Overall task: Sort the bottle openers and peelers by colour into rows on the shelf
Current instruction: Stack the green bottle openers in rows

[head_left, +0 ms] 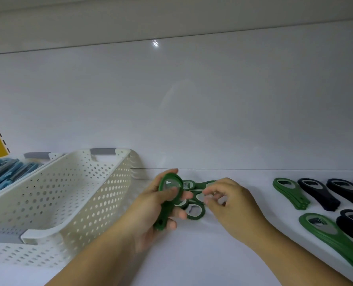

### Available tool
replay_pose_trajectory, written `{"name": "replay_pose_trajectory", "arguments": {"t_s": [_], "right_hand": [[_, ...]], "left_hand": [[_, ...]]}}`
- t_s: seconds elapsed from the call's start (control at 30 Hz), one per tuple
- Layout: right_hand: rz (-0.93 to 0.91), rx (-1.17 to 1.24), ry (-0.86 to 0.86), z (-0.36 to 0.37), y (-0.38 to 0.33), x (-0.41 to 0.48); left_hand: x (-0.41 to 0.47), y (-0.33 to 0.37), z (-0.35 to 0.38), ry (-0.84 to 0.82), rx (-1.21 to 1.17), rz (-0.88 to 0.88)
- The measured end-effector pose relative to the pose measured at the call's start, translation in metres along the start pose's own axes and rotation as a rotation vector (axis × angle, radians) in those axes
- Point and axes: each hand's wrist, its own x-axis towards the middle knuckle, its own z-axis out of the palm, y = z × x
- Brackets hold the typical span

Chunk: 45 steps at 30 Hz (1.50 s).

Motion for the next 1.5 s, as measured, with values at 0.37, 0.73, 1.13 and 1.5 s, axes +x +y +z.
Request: {"name": "replay_pose_trajectory", "arguments": {"t_s": [0.37, 0.73, 1.13, 1.5], "right_hand": [[-0.114, -0.294, -0.304, 0.008, -0.002, -0.003], [-0.180, -0.191, 0.084, -0.010, -0.005, 0.002], [0.000, 0.001, 0.032, -0.004, -0.001, -0.001], [-0.026, -0.453, -0.200, -0.002, 0.013, 0.008]], "left_hand": [[0.004, 0.003, -0.004, 0.085, -0.245, -0.017], [0.011, 0.004, -0.008, 0.221, 0.038, 0.285], [-0.003, -0.007, -0.003, -0.274, 0.387, -0.021], [0.001, 0.001, -0.003, -0.147, -0.084, -0.044]]}}
